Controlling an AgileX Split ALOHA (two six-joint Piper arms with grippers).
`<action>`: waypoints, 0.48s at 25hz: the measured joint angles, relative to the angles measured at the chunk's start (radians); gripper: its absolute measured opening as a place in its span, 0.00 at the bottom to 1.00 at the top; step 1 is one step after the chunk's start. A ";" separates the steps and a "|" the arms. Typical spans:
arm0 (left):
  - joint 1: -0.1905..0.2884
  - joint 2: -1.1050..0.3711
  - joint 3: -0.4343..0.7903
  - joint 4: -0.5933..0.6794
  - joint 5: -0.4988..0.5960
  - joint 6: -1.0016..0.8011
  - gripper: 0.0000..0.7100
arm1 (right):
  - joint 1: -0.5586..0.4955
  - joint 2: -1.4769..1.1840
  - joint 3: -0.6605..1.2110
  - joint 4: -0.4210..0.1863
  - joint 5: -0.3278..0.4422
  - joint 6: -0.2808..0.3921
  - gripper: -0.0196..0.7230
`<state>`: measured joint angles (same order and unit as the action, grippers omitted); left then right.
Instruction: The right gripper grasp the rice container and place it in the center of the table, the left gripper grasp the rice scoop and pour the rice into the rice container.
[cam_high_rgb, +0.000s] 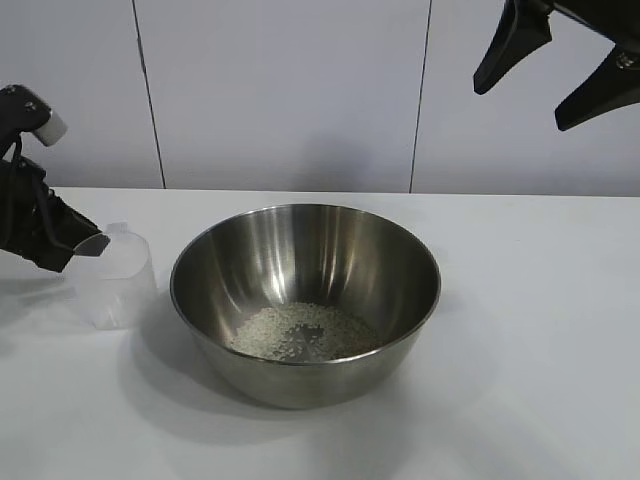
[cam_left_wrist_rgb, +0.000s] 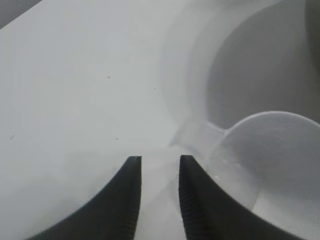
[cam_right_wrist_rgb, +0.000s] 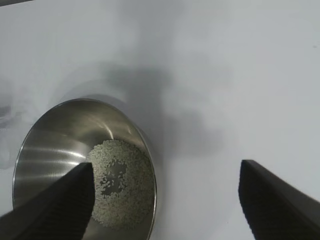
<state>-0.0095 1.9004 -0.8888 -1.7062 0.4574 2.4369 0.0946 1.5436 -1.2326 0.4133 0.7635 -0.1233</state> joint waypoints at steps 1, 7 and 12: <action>0.000 0.000 0.000 -0.001 -0.008 0.000 0.44 | 0.000 0.000 0.000 0.000 -0.001 0.000 0.76; 0.000 0.000 0.000 -0.003 -0.087 -0.001 0.49 | 0.000 0.000 0.000 0.000 -0.001 0.000 0.76; 0.000 -0.032 0.002 -0.004 -0.155 -0.070 0.49 | 0.000 0.000 0.000 0.000 -0.003 0.000 0.76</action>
<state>-0.0095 1.8688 -0.8870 -1.7100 0.3020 2.3672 0.0946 1.5436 -1.2326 0.4133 0.7604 -0.1233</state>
